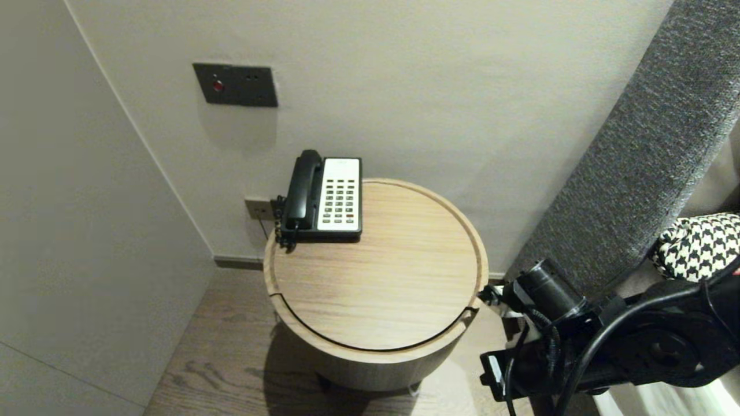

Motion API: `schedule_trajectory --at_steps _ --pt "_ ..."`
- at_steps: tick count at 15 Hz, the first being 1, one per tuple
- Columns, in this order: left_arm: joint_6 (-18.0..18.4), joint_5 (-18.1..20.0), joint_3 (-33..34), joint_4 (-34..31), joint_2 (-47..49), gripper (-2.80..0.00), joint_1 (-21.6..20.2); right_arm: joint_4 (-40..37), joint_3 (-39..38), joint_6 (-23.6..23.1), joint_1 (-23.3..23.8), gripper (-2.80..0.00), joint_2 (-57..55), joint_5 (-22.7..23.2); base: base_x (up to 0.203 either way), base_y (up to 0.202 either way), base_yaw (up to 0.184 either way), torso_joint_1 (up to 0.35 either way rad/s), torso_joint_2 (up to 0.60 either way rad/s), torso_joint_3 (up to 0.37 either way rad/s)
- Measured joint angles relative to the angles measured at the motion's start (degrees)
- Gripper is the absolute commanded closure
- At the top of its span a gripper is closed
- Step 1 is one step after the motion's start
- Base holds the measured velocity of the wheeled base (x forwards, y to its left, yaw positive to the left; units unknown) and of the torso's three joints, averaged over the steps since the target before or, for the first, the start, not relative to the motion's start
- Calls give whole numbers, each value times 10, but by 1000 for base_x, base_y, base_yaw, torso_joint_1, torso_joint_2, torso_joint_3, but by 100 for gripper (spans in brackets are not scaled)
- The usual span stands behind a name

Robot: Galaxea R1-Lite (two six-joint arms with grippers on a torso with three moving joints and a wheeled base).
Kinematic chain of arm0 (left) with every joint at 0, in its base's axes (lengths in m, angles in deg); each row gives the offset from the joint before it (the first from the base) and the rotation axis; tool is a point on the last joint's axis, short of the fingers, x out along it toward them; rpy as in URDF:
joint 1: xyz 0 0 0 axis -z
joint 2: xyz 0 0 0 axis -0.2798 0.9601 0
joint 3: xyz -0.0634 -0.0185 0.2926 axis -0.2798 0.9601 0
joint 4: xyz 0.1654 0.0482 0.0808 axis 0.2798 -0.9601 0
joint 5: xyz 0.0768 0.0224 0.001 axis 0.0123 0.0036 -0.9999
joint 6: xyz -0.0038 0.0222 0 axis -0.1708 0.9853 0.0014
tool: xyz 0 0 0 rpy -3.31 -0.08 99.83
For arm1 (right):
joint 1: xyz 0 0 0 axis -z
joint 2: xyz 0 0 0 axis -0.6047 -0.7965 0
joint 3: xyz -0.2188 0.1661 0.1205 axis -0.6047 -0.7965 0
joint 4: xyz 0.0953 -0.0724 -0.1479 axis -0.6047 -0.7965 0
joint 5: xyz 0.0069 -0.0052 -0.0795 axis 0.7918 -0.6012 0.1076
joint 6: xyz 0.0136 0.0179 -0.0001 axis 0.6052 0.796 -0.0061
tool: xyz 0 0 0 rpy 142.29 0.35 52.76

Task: Open the nightstand drawer

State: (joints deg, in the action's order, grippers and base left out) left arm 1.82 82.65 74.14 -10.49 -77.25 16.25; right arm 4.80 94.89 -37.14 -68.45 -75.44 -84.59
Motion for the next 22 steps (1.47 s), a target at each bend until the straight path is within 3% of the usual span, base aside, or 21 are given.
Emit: schedule_trajectory --at_steps 2,5,11,13,18,22 --pt "0 0 0 0 0 0 0 0 -9 -16 55 0 10 -3 0 0 0 0 0 0" --pt "0 0 0 0 0 0 0 28 -10 -60 173 0 20 -19 0 0 0 0 0 0" --pt "0 0 0 0 0 0 0 260 -15 -135 353 0 57 -38 0 0 0 0 0 0" --pt "0 0 0 0 0 0 0 306 -18 -151 373 0 109 -38 0 0 0 0 0 0" --pt "0 0 0 0 0 0 0 325 -42 -168 379 0 279 -35 0 0 0 0 0 0" --pt "0 0 0 0 0 0 0 322 -175 -205 372 0 415 -28 0 0 0 0 0 0"
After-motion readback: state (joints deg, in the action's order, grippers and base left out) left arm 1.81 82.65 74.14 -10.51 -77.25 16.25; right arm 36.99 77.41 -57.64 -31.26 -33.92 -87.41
